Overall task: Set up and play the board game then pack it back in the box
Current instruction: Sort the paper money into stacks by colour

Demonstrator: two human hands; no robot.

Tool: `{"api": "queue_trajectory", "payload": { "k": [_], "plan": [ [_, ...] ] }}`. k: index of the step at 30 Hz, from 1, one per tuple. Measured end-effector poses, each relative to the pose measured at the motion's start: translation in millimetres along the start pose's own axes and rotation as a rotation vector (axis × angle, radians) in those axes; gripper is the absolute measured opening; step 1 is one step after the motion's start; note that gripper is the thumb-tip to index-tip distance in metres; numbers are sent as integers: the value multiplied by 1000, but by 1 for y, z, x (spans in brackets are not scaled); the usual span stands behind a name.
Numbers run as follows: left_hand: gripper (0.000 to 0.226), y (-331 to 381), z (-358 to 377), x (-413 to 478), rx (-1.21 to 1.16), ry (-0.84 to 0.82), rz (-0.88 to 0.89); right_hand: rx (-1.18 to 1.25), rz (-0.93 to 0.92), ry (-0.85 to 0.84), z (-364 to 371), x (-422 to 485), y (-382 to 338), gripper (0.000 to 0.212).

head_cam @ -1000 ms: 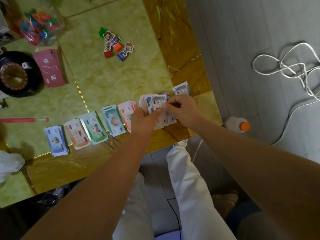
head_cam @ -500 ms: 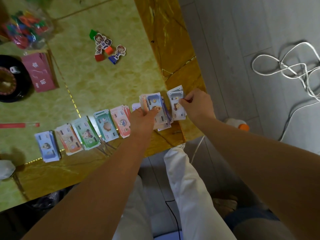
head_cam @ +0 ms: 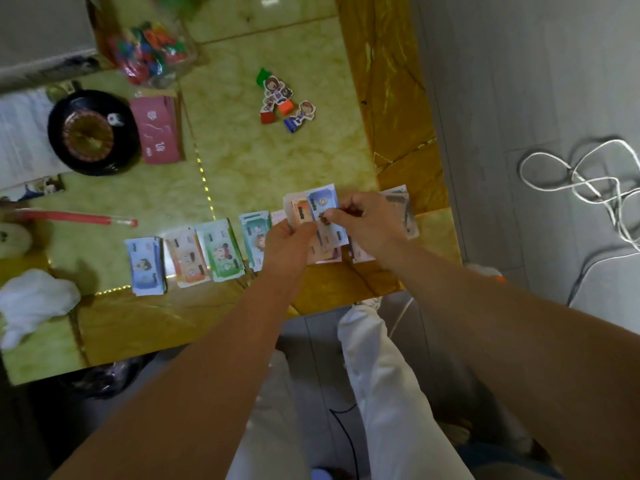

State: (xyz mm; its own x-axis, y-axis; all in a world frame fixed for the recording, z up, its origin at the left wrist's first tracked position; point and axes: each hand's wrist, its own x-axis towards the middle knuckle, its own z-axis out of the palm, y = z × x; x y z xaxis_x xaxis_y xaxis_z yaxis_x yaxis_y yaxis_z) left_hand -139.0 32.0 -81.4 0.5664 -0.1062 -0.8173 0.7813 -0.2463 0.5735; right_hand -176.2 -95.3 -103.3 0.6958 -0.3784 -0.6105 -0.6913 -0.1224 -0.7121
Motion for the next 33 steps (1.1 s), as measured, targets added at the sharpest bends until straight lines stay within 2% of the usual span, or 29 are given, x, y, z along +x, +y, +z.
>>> {"api": "queue_trajectory", "payload": {
  "k": [2,5,7,12,15,19,22,26,29,31,33],
  "plan": [
    [20,-2,-30,1,-27,43,27,40,17,-20,21,-4,-15,20],
    [11,-6,-79,3,-23,219,64,86,48,-56,56,-10,-37,12],
    [14,-7,-120,0,-60,320,93,71,50,-99,91,-15,-53,9],
    [14,-22,-209,-3,-104,475,138,70,60,-165,180,-25,-78,9],
    [11,-33,-250,-6,-182,520,114,19,78,-144,230,-29,-83,18],
    [8,-40,-280,-4,-260,472,98,-70,85,-78,271,-27,-81,27],
    [15,-43,-295,2,-283,416,102,-109,70,5,291,-23,-79,31],
    [15,-41,-303,10,-321,344,78,-259,31,128,301,-17,-75,26],
    [13,-40,-304,13,-335,301,72,-226,15,160,300,-19,-75,27],
    [13,-38,-303,13,-332,284,69,-147,-14,139,296,-24,-82,19],
    [13,-35,-299,13,-319,267,68,-43,-28,8,291,-31,-88,18]
  ]
}}
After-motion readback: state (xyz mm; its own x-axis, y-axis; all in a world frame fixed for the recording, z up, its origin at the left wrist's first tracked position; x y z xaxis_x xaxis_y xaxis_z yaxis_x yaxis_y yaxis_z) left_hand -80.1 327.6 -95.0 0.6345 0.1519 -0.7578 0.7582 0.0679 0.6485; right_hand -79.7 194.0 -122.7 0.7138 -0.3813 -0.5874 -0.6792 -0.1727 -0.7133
